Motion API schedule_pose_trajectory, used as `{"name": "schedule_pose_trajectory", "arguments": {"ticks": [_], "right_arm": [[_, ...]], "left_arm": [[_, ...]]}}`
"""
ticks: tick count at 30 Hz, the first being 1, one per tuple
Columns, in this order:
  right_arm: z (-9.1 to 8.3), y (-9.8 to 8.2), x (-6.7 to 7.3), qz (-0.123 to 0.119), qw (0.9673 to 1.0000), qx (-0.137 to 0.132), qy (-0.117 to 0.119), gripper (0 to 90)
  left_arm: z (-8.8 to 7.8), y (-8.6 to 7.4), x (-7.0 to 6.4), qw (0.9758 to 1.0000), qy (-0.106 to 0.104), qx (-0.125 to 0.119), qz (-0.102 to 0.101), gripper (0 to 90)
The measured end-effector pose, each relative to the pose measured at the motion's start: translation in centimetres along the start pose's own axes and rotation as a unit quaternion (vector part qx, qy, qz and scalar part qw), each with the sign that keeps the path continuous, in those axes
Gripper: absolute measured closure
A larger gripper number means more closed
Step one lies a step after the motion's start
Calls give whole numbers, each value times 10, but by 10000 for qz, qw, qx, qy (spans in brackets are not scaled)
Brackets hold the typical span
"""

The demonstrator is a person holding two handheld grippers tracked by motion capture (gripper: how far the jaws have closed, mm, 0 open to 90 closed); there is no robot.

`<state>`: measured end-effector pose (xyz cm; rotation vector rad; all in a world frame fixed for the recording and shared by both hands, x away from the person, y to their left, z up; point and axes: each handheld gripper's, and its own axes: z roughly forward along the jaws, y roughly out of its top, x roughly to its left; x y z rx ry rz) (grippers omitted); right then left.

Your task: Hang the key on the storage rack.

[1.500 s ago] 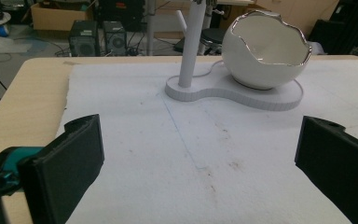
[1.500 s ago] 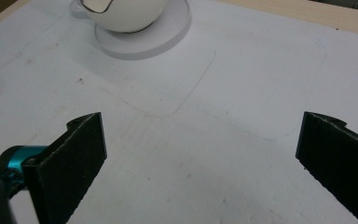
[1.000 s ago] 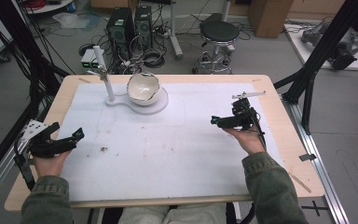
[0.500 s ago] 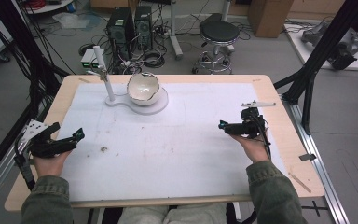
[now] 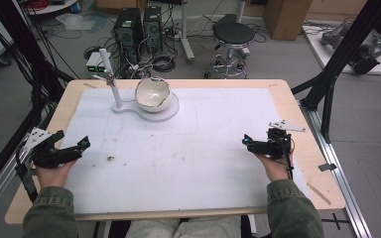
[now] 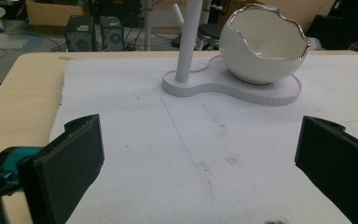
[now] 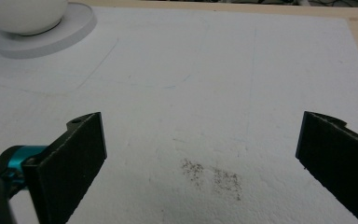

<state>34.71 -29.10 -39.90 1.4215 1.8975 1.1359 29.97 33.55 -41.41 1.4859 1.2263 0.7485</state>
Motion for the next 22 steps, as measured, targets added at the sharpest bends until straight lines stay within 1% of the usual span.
{"name": "schedule_pose_trajectory", "arguments": {"ticks": [2,4,8,11,12,13,14,15,17,21,22], "right_arm": [[-1,-5,-1,4,10000,-12,-54,6],[-1,-9,-2,4,9999,29,-101,6],[-3,-13,-3,37,9999,-21,-156,6],[-2,-16,-5,54,9997,-1,-230,6],[-3,-16,-6,71,9997,-28,-243,6],[-4,-17,-7,165,9995,-65,-248,7],[-5,-17,-7,208,9994,-100,-249,6],[-8,-16,-8,239,9992,-177,-260,6],[-11,-17,-9,214,9989,-278,-310,6],[-15,-17,-9,254,9984,-355,-364,6],[-15,-17,-9,217,9984,-371,-365,7]], "left_arm": [[0,0,0,10000,-10,6,3,17],[1,0,0,10000,-14,6,-8,17],[1,0,0,10000,-19,1,-13,17],[2,0,-1,10000,-40,19,-4,17],[3,0,-1,10000,-42,19,0,17],[3,0,-1,10000,-49,19,4,17],[3,0,-1,10000,-47,17,6,17],[3,0,-1,10000,-47,15,7,17],[3,0,-1,10000,-39,8,-7,17],[3,0,-1,10000,-30,0,0,17],[4,0,-1,10000,-29,1,-8,17]]}}
